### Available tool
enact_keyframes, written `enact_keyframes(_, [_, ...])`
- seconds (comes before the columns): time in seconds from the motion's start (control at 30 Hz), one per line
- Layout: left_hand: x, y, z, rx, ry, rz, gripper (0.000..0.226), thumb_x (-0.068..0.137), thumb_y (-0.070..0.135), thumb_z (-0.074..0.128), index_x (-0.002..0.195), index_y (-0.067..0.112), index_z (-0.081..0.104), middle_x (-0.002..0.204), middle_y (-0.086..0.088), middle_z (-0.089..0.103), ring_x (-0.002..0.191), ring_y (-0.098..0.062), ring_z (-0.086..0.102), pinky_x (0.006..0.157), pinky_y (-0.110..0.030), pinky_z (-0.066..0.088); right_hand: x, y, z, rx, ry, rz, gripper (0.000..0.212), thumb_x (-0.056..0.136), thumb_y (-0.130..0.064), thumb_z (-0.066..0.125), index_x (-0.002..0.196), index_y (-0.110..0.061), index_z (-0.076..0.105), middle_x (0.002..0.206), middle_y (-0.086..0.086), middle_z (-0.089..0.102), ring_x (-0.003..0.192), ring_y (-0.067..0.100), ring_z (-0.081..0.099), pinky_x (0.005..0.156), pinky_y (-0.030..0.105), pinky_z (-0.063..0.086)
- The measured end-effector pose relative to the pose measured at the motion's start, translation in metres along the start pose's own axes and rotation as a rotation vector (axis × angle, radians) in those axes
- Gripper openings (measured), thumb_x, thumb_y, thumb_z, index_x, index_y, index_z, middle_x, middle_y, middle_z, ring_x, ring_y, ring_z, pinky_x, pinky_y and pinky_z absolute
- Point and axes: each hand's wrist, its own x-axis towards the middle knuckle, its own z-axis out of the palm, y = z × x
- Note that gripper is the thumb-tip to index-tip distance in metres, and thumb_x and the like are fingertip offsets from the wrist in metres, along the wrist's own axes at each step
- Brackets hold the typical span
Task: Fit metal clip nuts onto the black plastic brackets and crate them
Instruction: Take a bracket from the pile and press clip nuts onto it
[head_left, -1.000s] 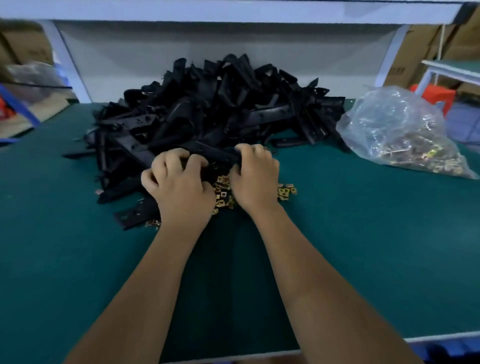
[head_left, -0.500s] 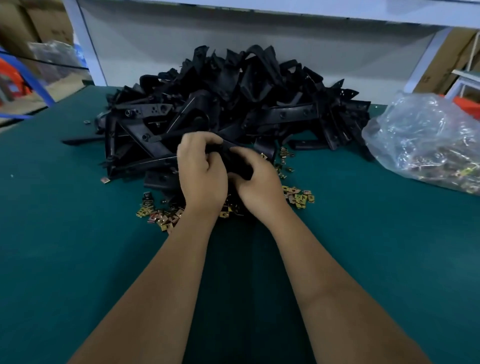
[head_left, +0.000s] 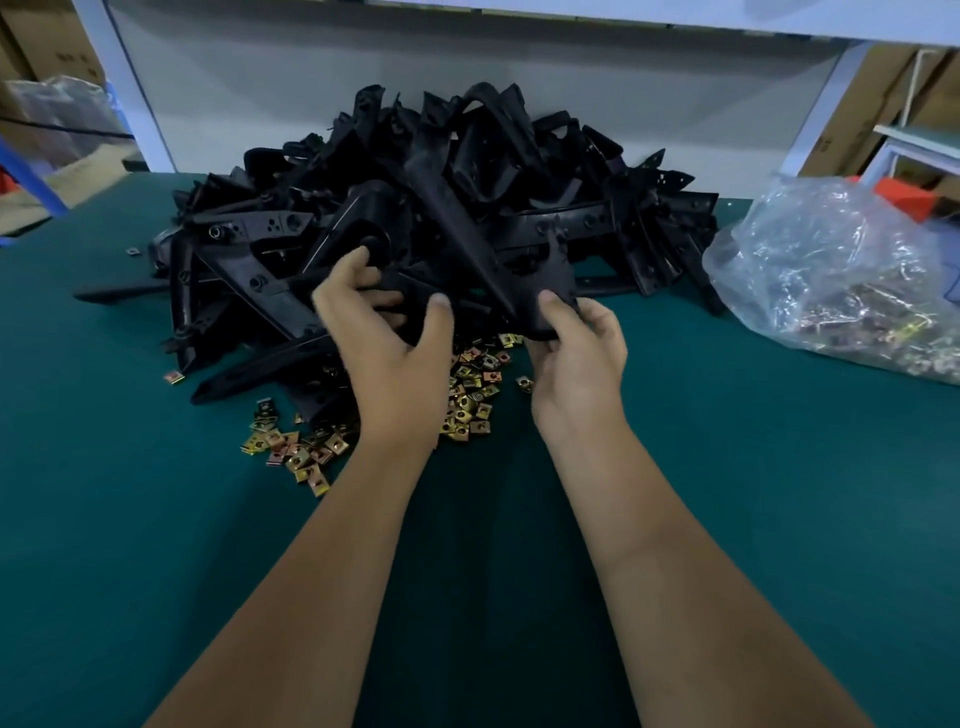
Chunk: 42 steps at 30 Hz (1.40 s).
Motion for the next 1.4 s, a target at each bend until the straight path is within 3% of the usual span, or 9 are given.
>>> enact_keyframes(0.13, [-0.002, 0.0, 0.008, -0.276, -0.275, -0.161, 0.039, 0.099, 0.011, 0.056, 0.136, 0.013, 0.045, 0.12, 0.011, 0.06, 0.111, 0.006, 0.058, 0.091, -0.013, 0.046, -0.01, 0.009, 0.008, -0.242, -0.223, -0.059, 0.02, 0.085, 0.002, 0.068, 0.088, -0.014, 0.056, 0.087, 0.007, 0.065, 0.08, 0.015, 0.063, 0.071, 0.028, 0.053])
enact_keyframes(0.2, [0.002, -0.002, 0.006, -0.338, -0.256, -0.209, 0.027, 0.102, 0.012, 0.051, 0.128, 0.008, 0.053, 0.116, 0.006, 0.066, 0.112, -0.001, 0.061, 0.094, -0.019, 0.048, -0.017, 0.012, 0.009, -0.55, -0.336, -0.218, 0.014, 0.085, -0.004, 0.069, 0.095, -0.012, 0.063, 0.094, 0.011, 0.067, 0.086, 0.016, 0.063, 0.081, 0.029, 0.052])
enact_keyframes(0.33, [0.01, -0.008, -0.003, -0.378, -0.15, -0.328, 0.015, 0.103, 0.02, 0.05, 0.111, 0.025, 0.061, 0.118, -0.002, 0.069, 0.115, -0.018, 0.063, 0.105, -0.051, 0.047, -0.023, 0.011, 0.004, -0.917, -0.386, -0.379, 0.026, 0.085, -0.009, 0.056, 0.106, -0.021, 0.064, 0.1, -0.008, 0.065, 0.094, 0.006, 0.06, 0.085, 0.024, 0.051])
enact_keyframes(0.43, [0.013, -0.01, -0.007, -0.449, -0.135, -0.391, 0.019, 0.104, 0.027, 0.049, 0.116, 0.034, 0.062, 0.13, 0.0, 0.064, 0.119, -0.017, 0.062, 0.1, -0.05, 0.052, -0.018, 0.008, -0.006, -1.35, -0.279, -0.54, 0.02, 0.083, -0.014, 0.053, 0.098, -0.016, 0.065, 0.095, -0.007, 0.057, 0.093, 0.015, 0.054, 0.084, 0.038, 0.048])
enact_keyframes(0.57, [0.013, -0.011, -0.006, -0.601, -0.195, -0.498, 0.024, 0.105, 0.029, 0.047, 0.123, 0.036, 0.061, 0.126, 0.009, 0.067, 0.117, -0.016, 0.064, 0.094, -0.045, 0.056, -0.012, 0.017, -0.011, -1.865, -0.386, -0.506, 0.036, 0.084, -0.044, 0.056, 0.107, -0.018, 0.065, 0.113, 0.001, 0.053, 0.112, 0.027, 0.043, 0.091, 0.036, 0.03])
enact_keyframes(0.93, [0.019, -0.018, 0.001, -0.635, -0.213, -0.578, 0.027, 0.098, 0.009, 0.059, 0.12, 0.024, 0.057, 0.112, 0.006, 0.071, 0.1, -0.011, 0.071, 0.087, -0.041, 0.059, -0.007, 0.018, -0.012, -1.316, -0.405, -0.598, 0.014, 0.091, -0.012, 0.061, 0.088, -0.009, 0.074, 0.081, -0.001, 0.066, 0.078, 0.017, 0.06, 0.067, 0.034, 0.045])
enact_keyframes(1.07, [0.019, -0.014, 0.002, -0.736, -0.217, -0.589, 0.037, 0.09, 0.008, 0.07, 0.121, 0.019, 0.054, 0.123, -0.006, 0.068, 0.109, -0.02, 0.069, 0.096, -0.047, 0.055, -0.005, 0.018, -0.005, -0.998, -0.329, -0.488, 0.018, 0.094, -0.011, 0.059, 0.093, -0.013, 0.076, 0.082, -0.009, 0.071, 0.079, 0.004, 0.064, 0.072, 0.018, 0.051])
enact_keyframes(1.17, [0.017, -0.011, 0.003, -0.762, -0.228, -0.609, 0.048, 0.087, 0.006, 0.072, 0.127, 0.016, 0.049, 0.126, -0.009, 0.066, 0.11, -0.021, 0.068, 0.097, -0.046, 0.054, -0.002, 0.024, 0.004, -0.674, -0.227, -0.348, 0.015, 0.089, -0.007, 0.067, 0.1, -0.011, 0.077, 0.094, -0.004, 0.075, 0.093, 0.008, 0.07, 0.088, 0.025, 0.056])
enact_keyframes(1.4, [0.019, -0.006, -0.001, -0.806, -0.25, -0.689, 0.06, 0.089, 0.011, 0.066, 0.142, -0.006, 0.043, 0.138, -0.022, 0.057, 0.123, -0.032, 0.06, 0.102, -0.044, 0.051, -0.004, 0.023, 0.01, -0.431, -0.249, -0.15, 0.012, 0.087, -0.004, 0.07, 0.086, -0.016, 0.074, 0.081, 0.0, 0.073, 0.08, 0.013, 0.068, 0.079, 0.027, 0.056])
